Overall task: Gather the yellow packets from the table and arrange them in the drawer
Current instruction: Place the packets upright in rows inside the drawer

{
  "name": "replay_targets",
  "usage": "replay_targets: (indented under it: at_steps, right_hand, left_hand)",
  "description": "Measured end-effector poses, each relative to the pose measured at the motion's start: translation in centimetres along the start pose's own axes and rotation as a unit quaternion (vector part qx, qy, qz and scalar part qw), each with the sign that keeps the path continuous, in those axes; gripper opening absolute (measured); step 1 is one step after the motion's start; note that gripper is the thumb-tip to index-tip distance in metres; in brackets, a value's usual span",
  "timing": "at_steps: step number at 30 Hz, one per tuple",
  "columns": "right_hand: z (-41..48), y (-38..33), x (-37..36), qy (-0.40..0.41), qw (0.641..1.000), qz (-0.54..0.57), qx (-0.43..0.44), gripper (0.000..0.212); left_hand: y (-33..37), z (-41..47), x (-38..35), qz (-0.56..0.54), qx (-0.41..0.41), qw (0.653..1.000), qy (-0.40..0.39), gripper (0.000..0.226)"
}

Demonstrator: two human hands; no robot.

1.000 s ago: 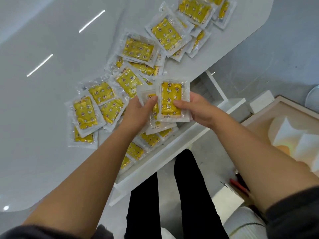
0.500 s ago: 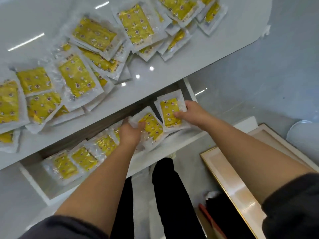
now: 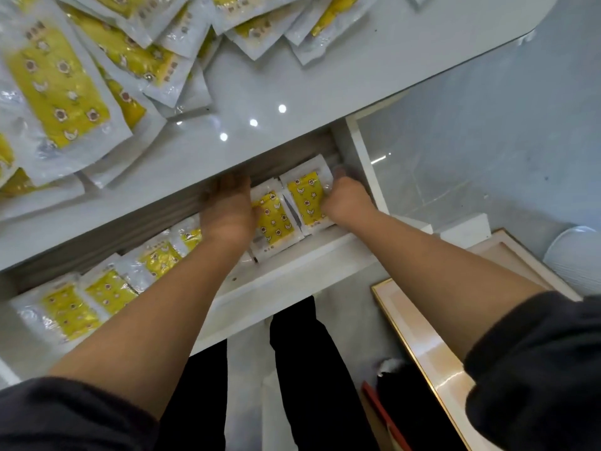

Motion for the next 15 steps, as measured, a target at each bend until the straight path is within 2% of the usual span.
replay_targets:
  at_steps: [4,11,15]
  right_hand:
    - [-0.3,-0.4,-0.5,0.016,0.999,-0.043,-0.009,0.055]
    - [-1.0,-0.4,-0.5,0.033,0.995,-0.096,-0.018,0.066]
    - [-1.1,-0.7,-0.8,0.037,0.992,-0.123,0.004,0.068]
  left_hand:
    - [2.1,0.1,-0.9,0.018,-0.05,0.999,-0.006,0.061]
    - [1.6,-0.5,-0.6,0.054,-0.038,0.998,-0.004,0.069]
    - [1.7,-1.1,-0.8,0.081,-0.075,0.994,0.013,0.075]
Point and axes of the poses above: each hand's wrist, its own z-axis towards the middle knuckle, its own x-axis out of the back of the hand, y = z × x, the point moved 9 cm from there along z, towards the middle knuckle, and after that the axes turned 1 degree about -x, right-handed, at the moved point
